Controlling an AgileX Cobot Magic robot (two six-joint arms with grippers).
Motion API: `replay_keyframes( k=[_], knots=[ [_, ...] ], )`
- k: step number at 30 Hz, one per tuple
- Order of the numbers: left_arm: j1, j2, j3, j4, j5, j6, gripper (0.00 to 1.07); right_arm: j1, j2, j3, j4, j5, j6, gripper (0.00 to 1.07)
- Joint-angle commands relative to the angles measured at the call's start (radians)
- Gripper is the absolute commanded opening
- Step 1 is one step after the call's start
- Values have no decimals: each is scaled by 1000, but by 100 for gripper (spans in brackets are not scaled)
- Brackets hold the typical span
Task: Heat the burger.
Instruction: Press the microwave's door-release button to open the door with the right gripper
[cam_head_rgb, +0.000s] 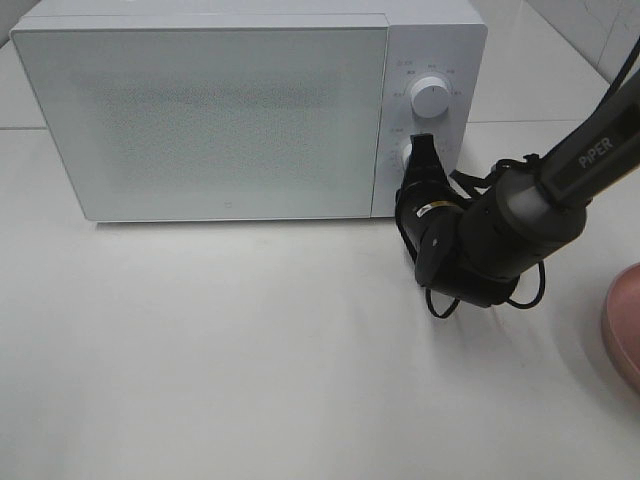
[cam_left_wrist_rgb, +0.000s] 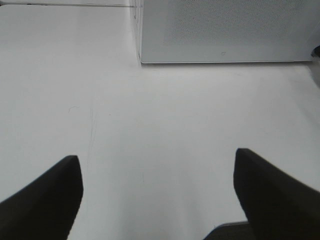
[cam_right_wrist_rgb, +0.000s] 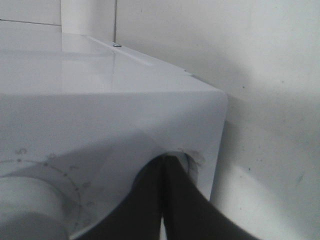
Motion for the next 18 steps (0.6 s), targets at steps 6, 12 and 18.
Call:
replay_keyframes(
  k=[6, 12, 18],
  knots=[
    [-4, 1, 3, 1, 2, 1, 78, -31, 18, -106, -60, -153, -46, 0],
    [-4, 1, 3, 1, 2, 1, 78, -31, 48, -148, -56, -150, -43, 0],
    [-4, 1, 3, 2, 2, 1, 78, -31, 48, -148, -42, -148, -44, 0]
  ],
)
